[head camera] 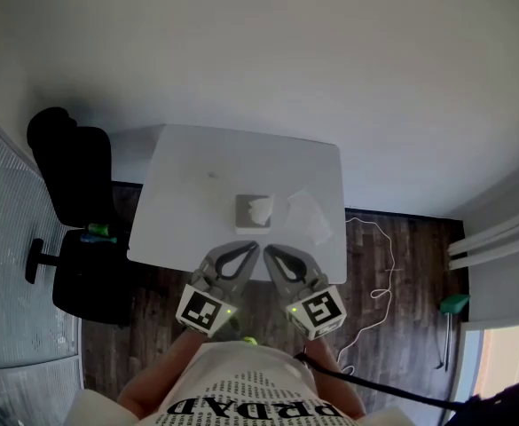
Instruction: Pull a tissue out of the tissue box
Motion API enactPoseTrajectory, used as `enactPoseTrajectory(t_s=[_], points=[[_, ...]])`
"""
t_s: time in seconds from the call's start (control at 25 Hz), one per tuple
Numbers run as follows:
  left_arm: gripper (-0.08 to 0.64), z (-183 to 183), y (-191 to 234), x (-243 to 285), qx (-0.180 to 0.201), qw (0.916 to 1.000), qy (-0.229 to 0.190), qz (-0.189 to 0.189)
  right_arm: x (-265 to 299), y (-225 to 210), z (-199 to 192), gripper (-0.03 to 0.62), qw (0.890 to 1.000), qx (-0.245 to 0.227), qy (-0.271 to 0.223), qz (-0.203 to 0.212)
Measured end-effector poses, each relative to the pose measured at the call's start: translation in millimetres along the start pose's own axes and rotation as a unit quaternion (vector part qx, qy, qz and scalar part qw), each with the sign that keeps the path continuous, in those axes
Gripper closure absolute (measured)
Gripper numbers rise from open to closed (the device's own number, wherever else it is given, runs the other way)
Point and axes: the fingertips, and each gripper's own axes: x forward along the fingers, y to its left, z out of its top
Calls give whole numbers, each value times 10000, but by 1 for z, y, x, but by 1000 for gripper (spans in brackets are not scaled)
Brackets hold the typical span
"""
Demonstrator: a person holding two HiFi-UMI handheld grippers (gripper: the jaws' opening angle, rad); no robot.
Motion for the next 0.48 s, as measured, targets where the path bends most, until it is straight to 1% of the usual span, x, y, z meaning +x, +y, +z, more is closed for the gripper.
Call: enactPoseTrajectory(t_s=[0.2,0.32,0.48], points=[[558,-12,27,12,-8,9999,111,-99,27,-15,-2,580,9998,90,101,-130],[558,-21,41,17,21,9997,157,-166,43,-24,-10,575,9996,142,166,-201],[558,-38,59,19,-137,9993,259,-243,62,-33,-28,574,9988,201,302,-321]])
